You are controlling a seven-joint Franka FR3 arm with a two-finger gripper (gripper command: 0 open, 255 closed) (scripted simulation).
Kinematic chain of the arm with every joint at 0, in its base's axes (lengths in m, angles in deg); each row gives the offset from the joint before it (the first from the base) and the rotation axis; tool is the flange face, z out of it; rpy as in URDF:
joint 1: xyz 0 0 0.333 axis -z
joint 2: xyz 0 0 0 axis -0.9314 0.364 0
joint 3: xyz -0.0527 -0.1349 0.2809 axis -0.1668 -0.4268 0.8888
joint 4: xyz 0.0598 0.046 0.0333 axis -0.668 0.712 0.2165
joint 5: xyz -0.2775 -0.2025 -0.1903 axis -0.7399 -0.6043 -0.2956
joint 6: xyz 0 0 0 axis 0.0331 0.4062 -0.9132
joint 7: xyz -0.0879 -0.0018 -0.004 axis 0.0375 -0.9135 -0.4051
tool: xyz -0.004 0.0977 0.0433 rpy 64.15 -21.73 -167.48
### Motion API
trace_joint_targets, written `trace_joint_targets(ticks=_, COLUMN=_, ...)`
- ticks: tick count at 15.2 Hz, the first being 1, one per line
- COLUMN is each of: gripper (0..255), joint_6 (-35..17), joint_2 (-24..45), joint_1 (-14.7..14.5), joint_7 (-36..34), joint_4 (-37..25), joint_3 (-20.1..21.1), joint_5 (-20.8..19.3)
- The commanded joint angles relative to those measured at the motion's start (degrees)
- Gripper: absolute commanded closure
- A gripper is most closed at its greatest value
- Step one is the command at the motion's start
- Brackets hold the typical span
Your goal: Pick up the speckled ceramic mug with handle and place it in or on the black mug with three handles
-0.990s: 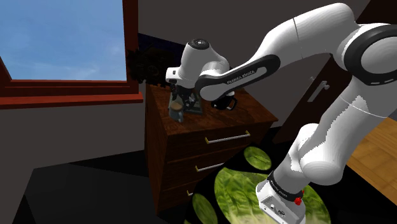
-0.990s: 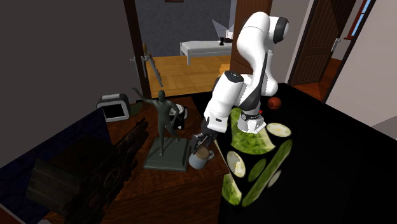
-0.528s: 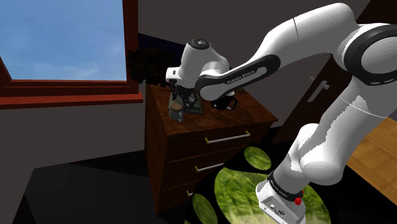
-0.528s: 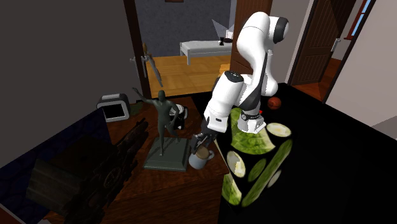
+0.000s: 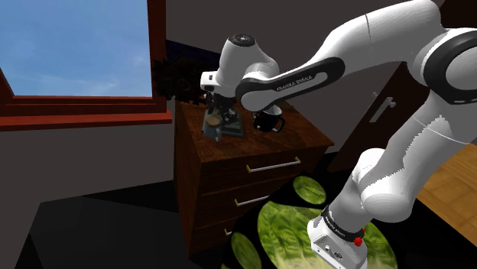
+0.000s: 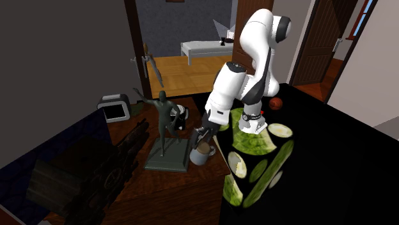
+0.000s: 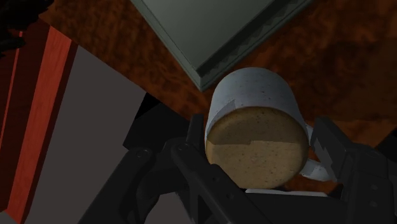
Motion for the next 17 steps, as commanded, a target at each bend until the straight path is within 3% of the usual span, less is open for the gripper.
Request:
trace_joint_targets(ticks=1, gripper=255, joint_6=1.38, joint_2=-0.64, joint_1=-0.13, joint_7=0.5, joint_4=-0.78, joint_3=0.1, joint_5=0.5)
trace_joint_targets(ticks=17, gripper=255, joint_6=12.92, joint_2=-4.94, joint_1=-0.71, joint_7=4.84, joint_4=-8.46, joint_3=0.3, joint_5=3.76)
